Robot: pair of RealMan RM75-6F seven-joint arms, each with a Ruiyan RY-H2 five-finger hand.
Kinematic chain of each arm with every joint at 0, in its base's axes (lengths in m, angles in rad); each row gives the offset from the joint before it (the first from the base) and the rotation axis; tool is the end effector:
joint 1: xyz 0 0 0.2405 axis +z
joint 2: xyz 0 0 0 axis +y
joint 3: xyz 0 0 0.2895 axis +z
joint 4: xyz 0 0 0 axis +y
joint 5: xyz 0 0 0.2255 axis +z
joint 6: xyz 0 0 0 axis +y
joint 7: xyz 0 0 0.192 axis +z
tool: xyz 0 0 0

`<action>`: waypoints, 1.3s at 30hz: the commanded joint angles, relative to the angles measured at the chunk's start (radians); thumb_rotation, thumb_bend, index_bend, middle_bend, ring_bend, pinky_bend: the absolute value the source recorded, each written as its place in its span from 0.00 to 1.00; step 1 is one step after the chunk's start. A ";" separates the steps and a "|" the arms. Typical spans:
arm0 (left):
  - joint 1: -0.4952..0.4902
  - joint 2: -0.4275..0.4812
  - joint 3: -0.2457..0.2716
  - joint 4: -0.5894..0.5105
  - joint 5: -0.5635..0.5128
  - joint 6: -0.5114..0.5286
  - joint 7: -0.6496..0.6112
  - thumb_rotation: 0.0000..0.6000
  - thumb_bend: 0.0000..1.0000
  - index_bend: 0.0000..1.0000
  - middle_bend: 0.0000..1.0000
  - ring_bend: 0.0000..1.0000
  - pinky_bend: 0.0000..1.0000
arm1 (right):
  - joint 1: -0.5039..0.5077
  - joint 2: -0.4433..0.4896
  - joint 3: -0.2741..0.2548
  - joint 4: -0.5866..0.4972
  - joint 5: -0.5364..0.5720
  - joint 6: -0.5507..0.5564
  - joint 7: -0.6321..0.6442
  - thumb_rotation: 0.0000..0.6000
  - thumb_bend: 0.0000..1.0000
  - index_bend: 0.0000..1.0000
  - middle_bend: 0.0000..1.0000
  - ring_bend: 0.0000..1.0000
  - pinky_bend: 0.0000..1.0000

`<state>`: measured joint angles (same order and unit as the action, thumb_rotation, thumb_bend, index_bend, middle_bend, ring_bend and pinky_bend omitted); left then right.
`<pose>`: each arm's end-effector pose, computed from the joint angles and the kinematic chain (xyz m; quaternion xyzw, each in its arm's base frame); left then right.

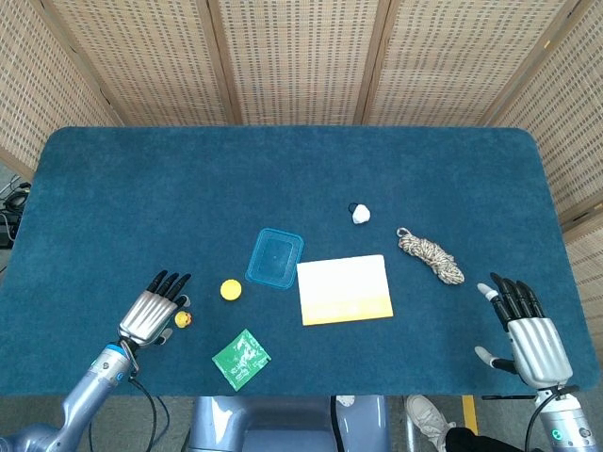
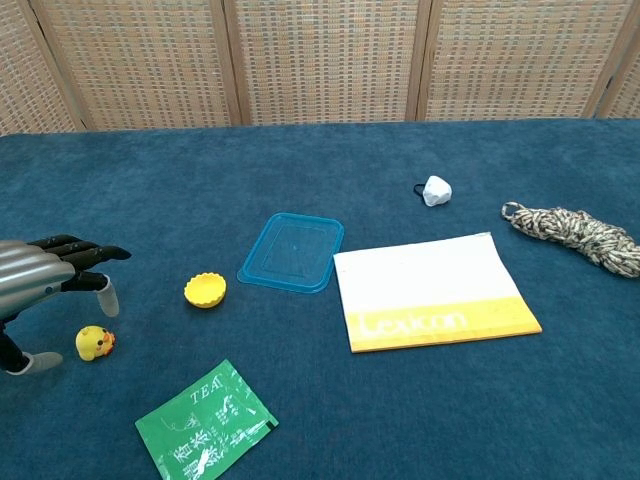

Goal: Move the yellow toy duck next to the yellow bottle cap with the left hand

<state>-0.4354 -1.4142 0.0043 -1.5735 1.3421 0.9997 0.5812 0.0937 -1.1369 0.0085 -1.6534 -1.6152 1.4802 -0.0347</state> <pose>-0.2722 0.2986 -0.0348 -0.8158 -0.2978 -0.2220 0.4433 -0.3180 -0.2238 0.1327 0.6348 -0.3786 0.4052 0.5381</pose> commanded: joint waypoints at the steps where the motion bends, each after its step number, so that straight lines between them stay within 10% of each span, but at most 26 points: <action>1: -0.007 -0.007 0.002 0.002 -0.007 -0.005 0.009 1.00 0.29 0.34 0.00 0.00 0.00 | 0.000 0.000 0.000 0.000 0.001 -0.001 0.000 1.00 0.00 0.11 0.00 0.00 0.00; 39: -0.029 -0.035 0.035 0.008 -0.038 0.013 0.021 1.00 0.34 0.50 0.00 0.00 0.00 | 0.001 -0.004 0.002 0.005 0.003 0.002 0.004 1.00 0.00 0.11 0.00 0.00 0.00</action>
<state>-0.4646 -1.4516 0.0410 -1.5618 1.2990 1.0076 0.6102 0.0944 -1.1410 0.0105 -1.6488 -1.6121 1.4814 -0.0309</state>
